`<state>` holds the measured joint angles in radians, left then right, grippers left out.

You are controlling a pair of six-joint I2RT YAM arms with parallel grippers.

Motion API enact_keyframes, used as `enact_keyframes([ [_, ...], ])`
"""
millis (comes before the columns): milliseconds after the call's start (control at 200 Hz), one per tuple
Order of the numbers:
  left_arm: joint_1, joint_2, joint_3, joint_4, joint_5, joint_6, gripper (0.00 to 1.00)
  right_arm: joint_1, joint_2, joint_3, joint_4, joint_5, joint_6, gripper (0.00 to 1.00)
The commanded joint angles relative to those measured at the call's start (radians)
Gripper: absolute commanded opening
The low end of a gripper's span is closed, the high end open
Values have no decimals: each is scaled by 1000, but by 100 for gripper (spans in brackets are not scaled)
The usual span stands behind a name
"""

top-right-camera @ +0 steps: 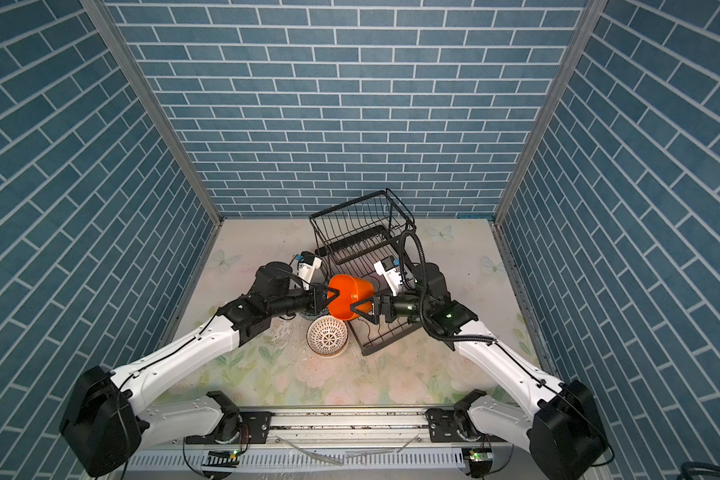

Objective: Load the bowls into the dish rack
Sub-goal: 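Grasp the orange bowl with the right gripper beside the left gripper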

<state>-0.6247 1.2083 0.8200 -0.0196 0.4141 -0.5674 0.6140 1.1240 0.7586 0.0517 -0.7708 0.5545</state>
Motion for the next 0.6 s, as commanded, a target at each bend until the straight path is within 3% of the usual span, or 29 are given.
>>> enact_keyframes([
  [0, -10, 0, 5, 61, 40, 0, 0, 17, 11, 50, 59, -23, -28, 82],
  [120, -9, 2, 4, 64, 42, 0, 0, 22, 13, 44, 83, -44, -28, 72],
  [240, -9, 0, 0, 66, 42, 1, 0, 24, 12, 35, 111, -67, -27, 69],
  [595, -10, -6, -8, 66, 37, 0, 28, 26, 8, 28, 96, -21, -46, 63],
])
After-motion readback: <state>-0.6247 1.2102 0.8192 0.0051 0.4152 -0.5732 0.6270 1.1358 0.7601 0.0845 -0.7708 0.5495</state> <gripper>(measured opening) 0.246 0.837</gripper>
